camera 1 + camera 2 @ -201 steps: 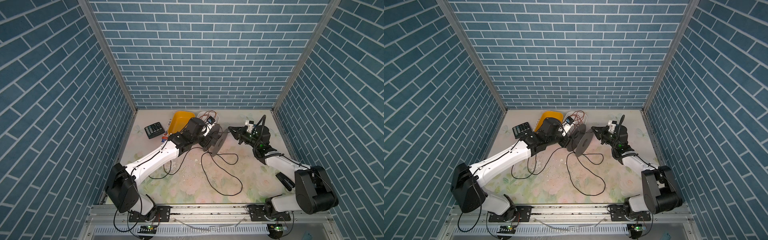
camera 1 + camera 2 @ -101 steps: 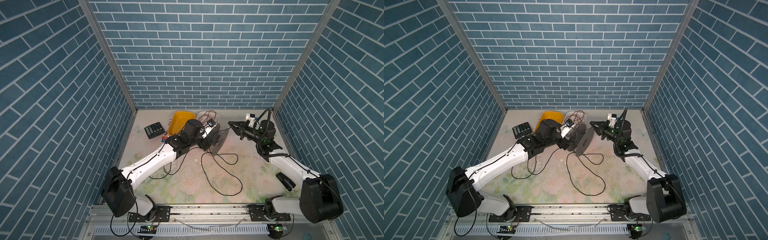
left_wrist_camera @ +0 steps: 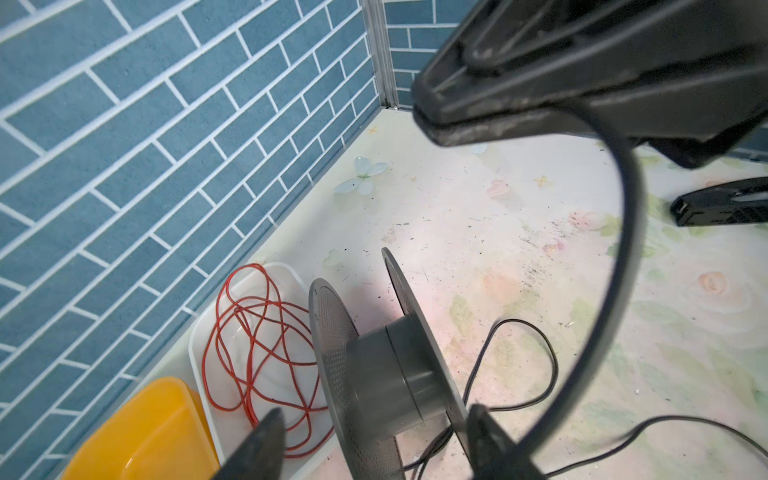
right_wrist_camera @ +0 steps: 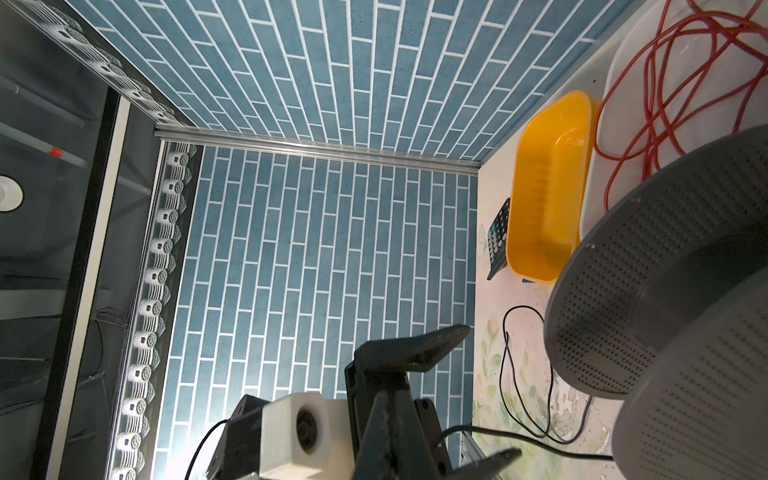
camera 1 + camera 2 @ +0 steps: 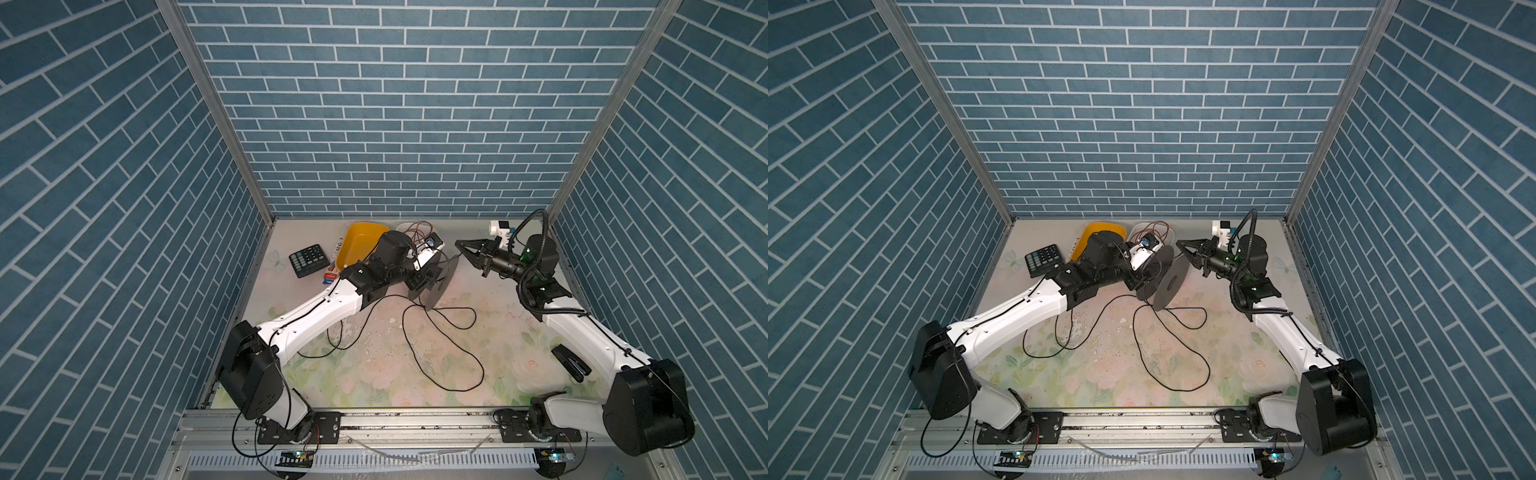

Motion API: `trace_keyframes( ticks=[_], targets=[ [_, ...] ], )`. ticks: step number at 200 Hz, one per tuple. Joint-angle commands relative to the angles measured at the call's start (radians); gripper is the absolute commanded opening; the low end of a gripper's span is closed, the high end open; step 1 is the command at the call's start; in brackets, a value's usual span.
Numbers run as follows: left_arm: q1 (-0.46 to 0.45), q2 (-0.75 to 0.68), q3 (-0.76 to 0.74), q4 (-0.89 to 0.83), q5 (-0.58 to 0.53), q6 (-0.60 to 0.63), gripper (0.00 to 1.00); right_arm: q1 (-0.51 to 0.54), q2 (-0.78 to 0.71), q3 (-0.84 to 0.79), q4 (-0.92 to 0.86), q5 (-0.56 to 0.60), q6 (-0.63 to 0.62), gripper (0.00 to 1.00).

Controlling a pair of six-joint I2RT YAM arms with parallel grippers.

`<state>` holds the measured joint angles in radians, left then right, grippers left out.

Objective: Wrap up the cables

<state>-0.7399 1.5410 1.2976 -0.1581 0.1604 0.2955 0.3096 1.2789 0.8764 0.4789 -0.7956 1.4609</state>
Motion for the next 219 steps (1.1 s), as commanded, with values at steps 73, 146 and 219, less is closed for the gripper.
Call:
trace_keyframes(
  ticks=[73,146,219],
  targets=[
    [-0.005,-0.060,0.021,-0.040,0.023,-0.204,0.00,0.009,-0.166,0.056,-0.367,0.112,-0.468,0.54],
    [-0.018,-0.030,0.193,-0.306,-0.224,-0.643,0.00,0.238,-0.352,-0.058,-0.566,0.644,-0.993,0.75],
    [-0.018,-0.015,0.224,-0.311,-0.207,-0.877,0.00,0.695,-0.335,-0.236,-0.193,1.173,-1.401,0.69]
  ],
)
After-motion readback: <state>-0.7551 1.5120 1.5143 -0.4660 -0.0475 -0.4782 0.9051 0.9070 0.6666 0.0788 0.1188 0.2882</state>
